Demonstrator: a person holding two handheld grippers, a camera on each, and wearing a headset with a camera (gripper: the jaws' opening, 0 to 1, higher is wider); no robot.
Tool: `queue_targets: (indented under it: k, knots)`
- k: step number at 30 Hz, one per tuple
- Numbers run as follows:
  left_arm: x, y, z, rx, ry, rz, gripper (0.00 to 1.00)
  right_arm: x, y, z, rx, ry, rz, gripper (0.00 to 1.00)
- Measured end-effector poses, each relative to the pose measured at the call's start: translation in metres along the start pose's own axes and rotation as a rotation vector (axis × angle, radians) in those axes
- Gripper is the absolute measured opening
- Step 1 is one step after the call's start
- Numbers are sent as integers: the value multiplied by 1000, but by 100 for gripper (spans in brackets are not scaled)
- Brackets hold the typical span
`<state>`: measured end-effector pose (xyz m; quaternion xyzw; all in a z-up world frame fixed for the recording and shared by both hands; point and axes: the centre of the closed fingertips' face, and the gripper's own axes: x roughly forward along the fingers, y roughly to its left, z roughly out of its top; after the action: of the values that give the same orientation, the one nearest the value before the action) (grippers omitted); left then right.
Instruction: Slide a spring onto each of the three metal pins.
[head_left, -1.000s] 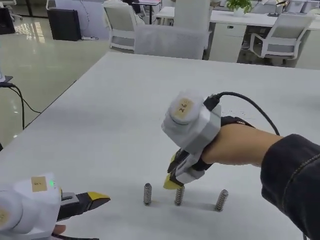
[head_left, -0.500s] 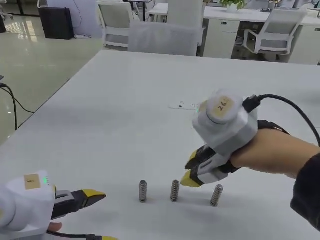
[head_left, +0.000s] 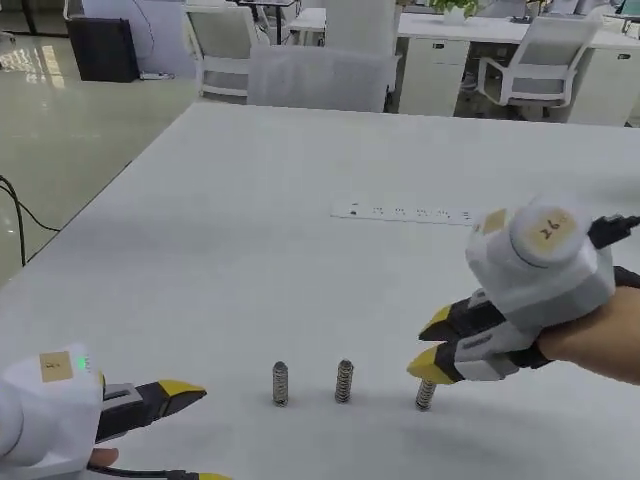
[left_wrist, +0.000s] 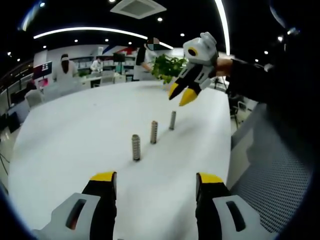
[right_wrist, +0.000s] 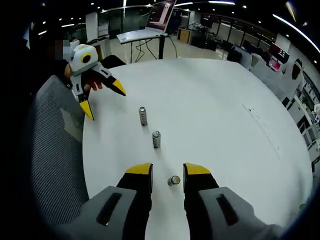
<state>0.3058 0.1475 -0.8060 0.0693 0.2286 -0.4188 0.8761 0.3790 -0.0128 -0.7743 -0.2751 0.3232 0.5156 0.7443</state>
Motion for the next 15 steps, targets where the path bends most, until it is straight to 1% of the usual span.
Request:
queue_targets:
  k: [4,5,10,15]
  knots:
    - [0,0,0,0,-1,1,59,-7,0,-7,22,-46,-9,24]
    - [0,-1,1,-1,-2,0,59,-9,0,-10,35,-53,-8,25]
    - [1,-2,2,-2,1,-3,60,-12,3,-24,54,-64,-16,28]
    - [1,-2,2,-3,0,-4,60,-12,7,-31,83,-108,-21,30]
